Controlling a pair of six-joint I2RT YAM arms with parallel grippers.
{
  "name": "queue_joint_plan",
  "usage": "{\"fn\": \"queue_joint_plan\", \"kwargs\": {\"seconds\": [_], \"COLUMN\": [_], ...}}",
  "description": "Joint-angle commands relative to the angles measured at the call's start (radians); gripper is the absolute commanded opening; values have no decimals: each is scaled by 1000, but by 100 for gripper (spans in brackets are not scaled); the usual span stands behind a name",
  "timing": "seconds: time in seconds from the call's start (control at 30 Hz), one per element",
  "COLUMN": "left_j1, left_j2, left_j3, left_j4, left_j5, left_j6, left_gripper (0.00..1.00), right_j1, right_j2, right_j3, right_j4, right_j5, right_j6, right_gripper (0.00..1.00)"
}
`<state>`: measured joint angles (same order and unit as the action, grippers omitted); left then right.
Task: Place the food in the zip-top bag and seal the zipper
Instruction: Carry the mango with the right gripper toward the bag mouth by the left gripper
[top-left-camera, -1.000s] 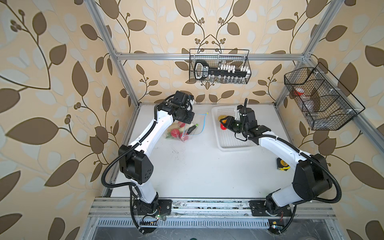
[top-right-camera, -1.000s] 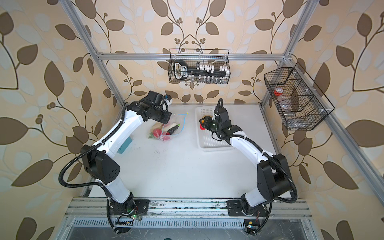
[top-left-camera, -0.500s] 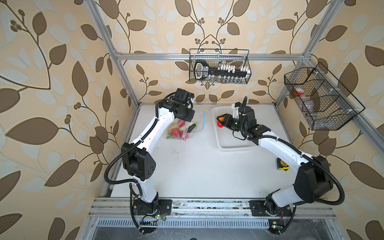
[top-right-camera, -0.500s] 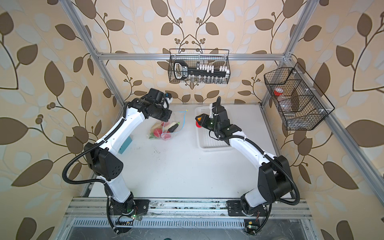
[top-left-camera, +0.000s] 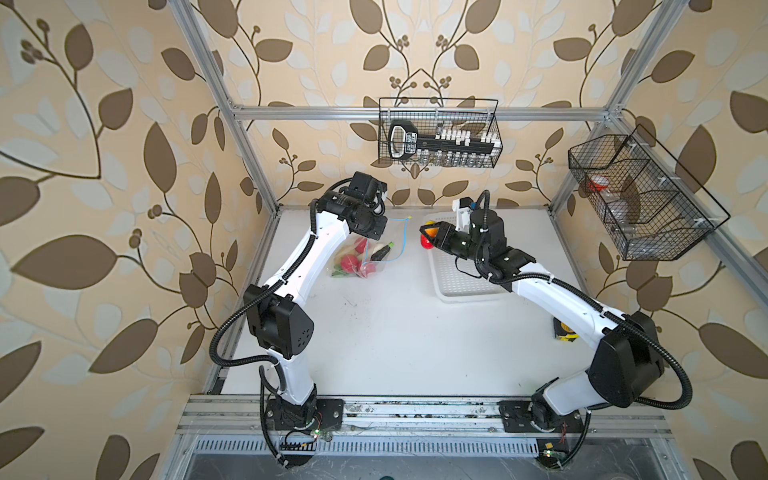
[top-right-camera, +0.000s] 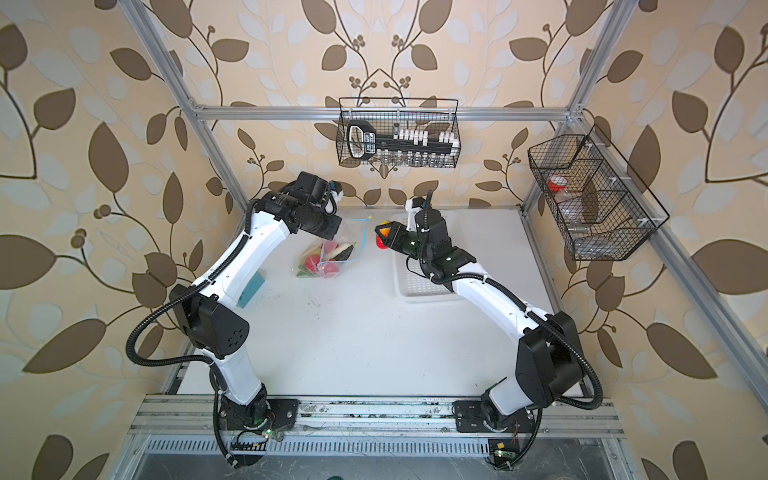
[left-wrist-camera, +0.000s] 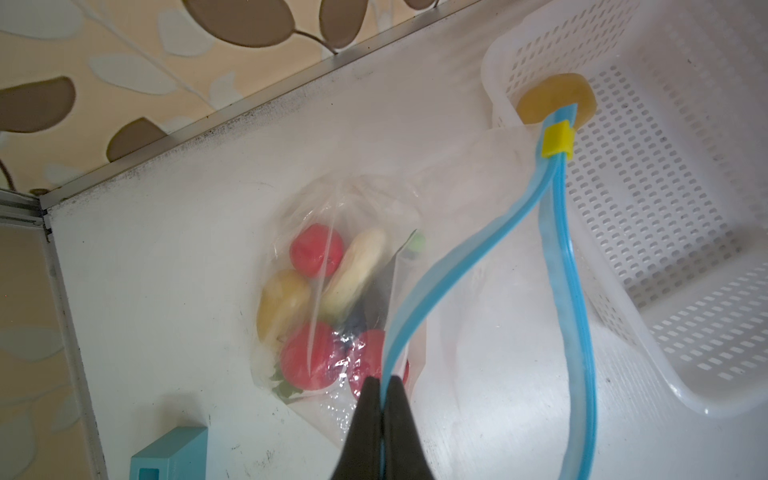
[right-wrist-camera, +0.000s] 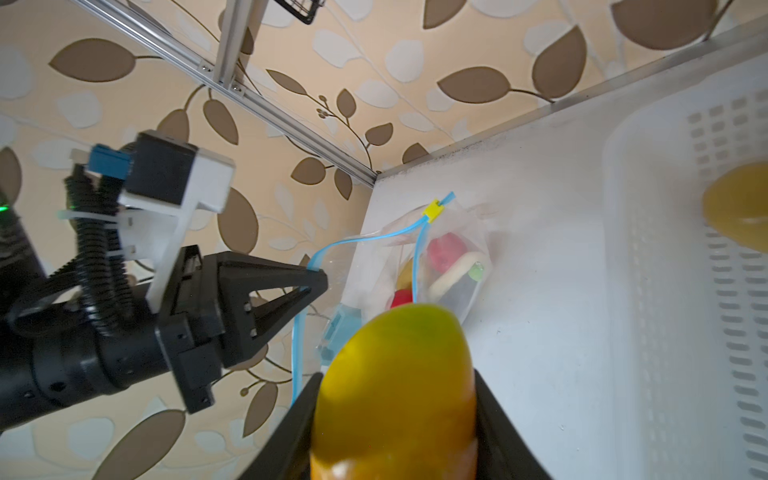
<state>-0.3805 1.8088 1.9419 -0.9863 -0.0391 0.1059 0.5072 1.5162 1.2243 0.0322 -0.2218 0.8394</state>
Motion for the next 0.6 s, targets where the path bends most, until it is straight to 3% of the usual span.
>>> {"fn": "queue_joint_plan", "kwargs": {"seconds": [0.0,0.43,0.57], "left_j1": [-8,-24,-28], "left_j2": [7,-49,-55], "left_j3": [46,-25,-47], "left_j4": [-32,-10,3], "left_j5": [-33,-29,-75], "left_j6": [16,8,-3], "left_gripper": [0,0,0], "right_j1": [33,128,142], "right_j2": [24,133,168], "right_j3": [63,160,196], "right_j4": [35,30,-31], "right_j5": [2,21,55], "right_j6": [15,19,25], "right_gripper": [43,43,43]}}
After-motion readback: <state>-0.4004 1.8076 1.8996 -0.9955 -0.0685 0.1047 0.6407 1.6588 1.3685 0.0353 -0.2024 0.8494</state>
